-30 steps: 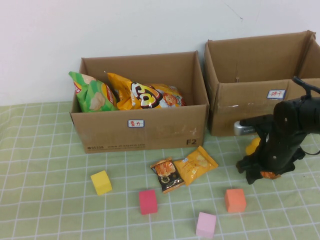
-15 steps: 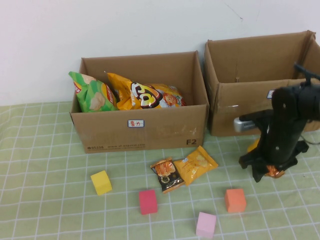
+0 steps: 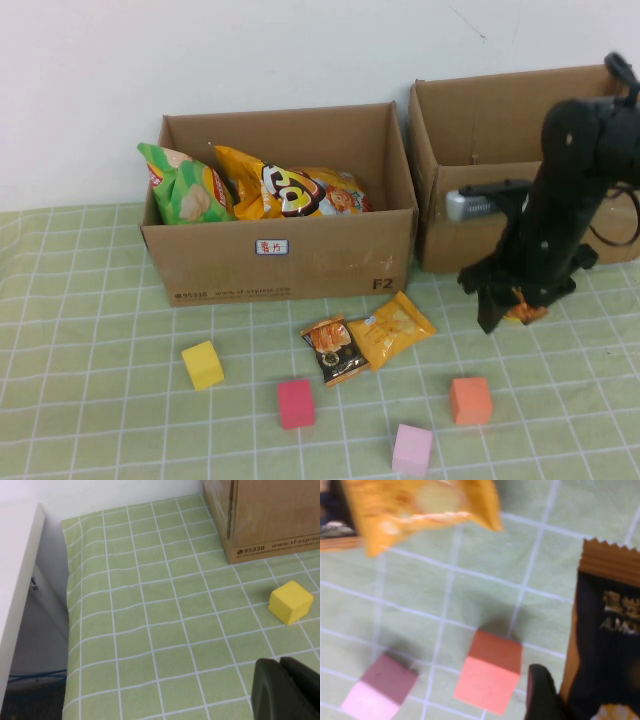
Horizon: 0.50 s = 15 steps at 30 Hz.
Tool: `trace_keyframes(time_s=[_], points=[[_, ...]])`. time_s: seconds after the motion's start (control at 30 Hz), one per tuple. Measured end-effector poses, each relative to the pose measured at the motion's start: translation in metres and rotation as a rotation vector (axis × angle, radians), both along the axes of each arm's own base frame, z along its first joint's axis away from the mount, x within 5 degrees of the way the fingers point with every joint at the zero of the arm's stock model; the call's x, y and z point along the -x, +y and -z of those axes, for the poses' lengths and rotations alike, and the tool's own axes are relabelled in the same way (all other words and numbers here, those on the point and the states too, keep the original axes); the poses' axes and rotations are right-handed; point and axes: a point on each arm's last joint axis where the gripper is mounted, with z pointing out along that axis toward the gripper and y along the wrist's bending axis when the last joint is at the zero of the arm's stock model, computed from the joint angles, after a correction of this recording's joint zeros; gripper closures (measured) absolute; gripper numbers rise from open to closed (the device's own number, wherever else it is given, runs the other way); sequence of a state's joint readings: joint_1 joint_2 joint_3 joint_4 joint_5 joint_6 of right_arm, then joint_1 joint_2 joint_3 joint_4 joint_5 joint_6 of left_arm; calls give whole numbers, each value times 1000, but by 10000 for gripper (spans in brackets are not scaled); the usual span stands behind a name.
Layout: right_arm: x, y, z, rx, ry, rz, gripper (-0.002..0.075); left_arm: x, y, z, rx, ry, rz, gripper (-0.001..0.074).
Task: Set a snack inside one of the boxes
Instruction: Pick up the biscuit, then place the biscuit in the biscuit box
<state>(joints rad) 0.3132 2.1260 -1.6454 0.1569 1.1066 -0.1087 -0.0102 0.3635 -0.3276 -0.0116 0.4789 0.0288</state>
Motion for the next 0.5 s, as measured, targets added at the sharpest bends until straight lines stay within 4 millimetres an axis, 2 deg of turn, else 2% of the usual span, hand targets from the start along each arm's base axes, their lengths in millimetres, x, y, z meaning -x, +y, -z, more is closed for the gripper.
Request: trace_keyframes(time_s=[0.23,0.5], points=[[5,0,-44,-41,-75,-29,342,0,0,0,0,0,0,737],[22,-5,-101,-79,-205,-53,342,0,0,0,4,0,0,737]])
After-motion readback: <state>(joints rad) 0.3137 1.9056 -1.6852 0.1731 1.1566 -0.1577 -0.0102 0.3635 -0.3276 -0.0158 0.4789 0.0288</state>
